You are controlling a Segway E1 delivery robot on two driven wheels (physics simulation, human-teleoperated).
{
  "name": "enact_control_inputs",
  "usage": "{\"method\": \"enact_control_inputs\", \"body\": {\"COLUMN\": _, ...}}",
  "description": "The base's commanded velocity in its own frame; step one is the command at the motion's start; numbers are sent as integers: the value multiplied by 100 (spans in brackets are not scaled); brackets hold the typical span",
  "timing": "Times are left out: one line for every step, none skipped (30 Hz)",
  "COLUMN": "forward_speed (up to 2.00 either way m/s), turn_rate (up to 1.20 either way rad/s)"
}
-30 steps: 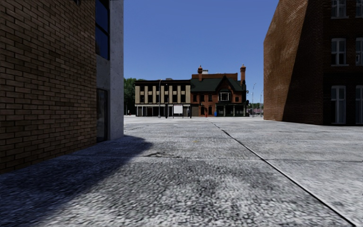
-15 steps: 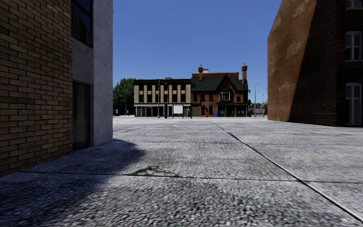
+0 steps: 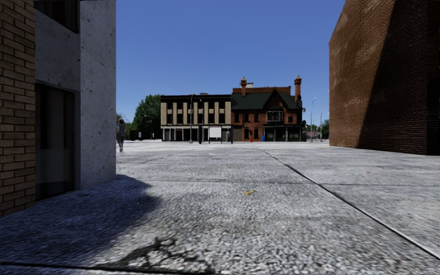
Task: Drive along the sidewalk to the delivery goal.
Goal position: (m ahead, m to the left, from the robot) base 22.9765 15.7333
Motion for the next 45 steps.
{"method": "enact_control_inputs", "body": {"forward_speed": 200, "turn_rate": 0}}
{"method": "enact_control_inputs", "body": {"forward_speed": 200, "turn_rate": 0}}
{"method": "enact_control_inputs", "body": {"forward_speed": 200, "turn_rate": 0}}
{"method": "enact_control_inputs", "body": {"forward_speed": 200, "turn_rate": 0}}
{"method": "enact_control_inputs", "body": {"forward_speed": 200, "turn_rate": 0}}
{"method": "enact_control_inputs", "body": {"forward_speed": 200, "turn_rate": 0}}
{"method": "enact_control_inputs", "body": {"forward_speed": 200, "turn_rate": 0}}
{"method": "enact_control_inputs", "body": {"forward_speed": 200, "turn_rate": 0}}
{"method": "enact_control_inputs", "body": {"forward_speed": 200, "turn_rate": 0}}
{"method": "enact_control_inputs", "body": {"forward_speed": 200, "turn_rate": 0}}
{"method": "enact_control_inputs", "body": {"forward_speed": 200, "turn_rate": 0}}
{"method": "enact_control_inputs", "body": {"forward_speed": 200, "turn_rate": 0}}
{"method": "enact_control_inputs", "body": {"forward_speed": 200, "turn_rate": 0}}
{"method": "enact_control_inputs", "body": {"forward_speed": 200, "turn_rate": 0}}
{"method": "enact_control_inputs", "body": {"forward_speed": 200, "turn_rate": 0}}
{"method": "enact_control_inputs", "body": {"forward_speed": 200, "turn_rate": 0}}
{"method": "enact_control_inputs", "body": {"forward_speed": 200, "turn_rate": 0}}
{"method": "enact_control_inputs", "body": {"forward_speed": 200, "turn_rate": 0}}
{"method": "enact_control_inputs", "body": {"forward_speed": 200, "turn_rate": 5}}
{"method": "enact_control_inputs", "body": {"forward_speed": 200, "turn_rate": 16}}
{"method": "enact_control_inputs", "body": {"forward_speed": 200, "turn_rate": 26}}
{"method": "enact_control_inputs", "body": {"forward_speed": 200, "turn_rate": 26}}
{"method": "enact_control_inputs", "body": {"forward_speed": 200, "turn_rate": 33}}
{"method": "enact_control_inputs", "body": {"forward_speed": 200, "turn_rate": 35}}
{"method": "enact_control_inputs", "body": {"forward_speed": 200, "turn_rate": 35}}
{"method": "enact_control_inputs", "body": {"forward_speed": 200, "turn_rate": 36}}
{"method": "enact_control_inputs", "body": {"forward_speed": 200, "turn_rate": 37}}
{"method": "enact_control_inputs", "body": {"forward_speed": 200, "turn_rate": 37}}
{"method": "enact_control_inputs", "body": {"forward_speed": 200, "turn_rate": 37}}
{"method": "enact_control_inputs", "body": {"forward_speed": 200, "turn_rate": 37}}
{"method": "enact_control_inputs", "body": {"forward_speed": 200, "turn_rate": 37}}
{"method": "enact_control_inputs", "body": {"forward_speed": 200, "turn_rate": 37}}
{"method": "enact_control_inputs", "body": {"forward_speed": 200, "turn_rate": 37}}
{"method": "enact_control_inputs", "body": {"forward_speed": 200, "turn_rate": 37}}
{"method": "enact_control_inputs", "body": {"forward_speed": 200, "turn_rate": 37}}
{"method": "enact_control_inputs", "body": {"forward_speed": 200, "turn_rate": 37}}
{"method": "enact_control_inputs", "body": {"forward_speed": 200, "turn_rate": 37}}
{"method": "enact_control_inputs", "body": {"forward_speed": 200, "turn_rate": 37}}
{"method": "enact_control_inputs", "body": {"forward_speed": 200, "turn_rate": 37}}
{"method": "enact_control_inputs", "body": {"forward_speed": 200, "turn_rate": 37}}
{"method": "enact_control_inputs", "body": {"forward_speed": 200, "turn_rate": 37}}
{"method": "enact_control_inputs", "body": {"forward_speed": 200, "turn_rate": 37}}
{"method": "enact_control_inputs", "body": {"forward_speed": 200, "turn_rate": 37}}
{"method": "enact_control_inputs", "body": {"forward_speed": 200, "turn_rate": 37}}
{"method": "enact_control_inputs", "body": {"forward_speed": 200, "turn_rate": 37}}
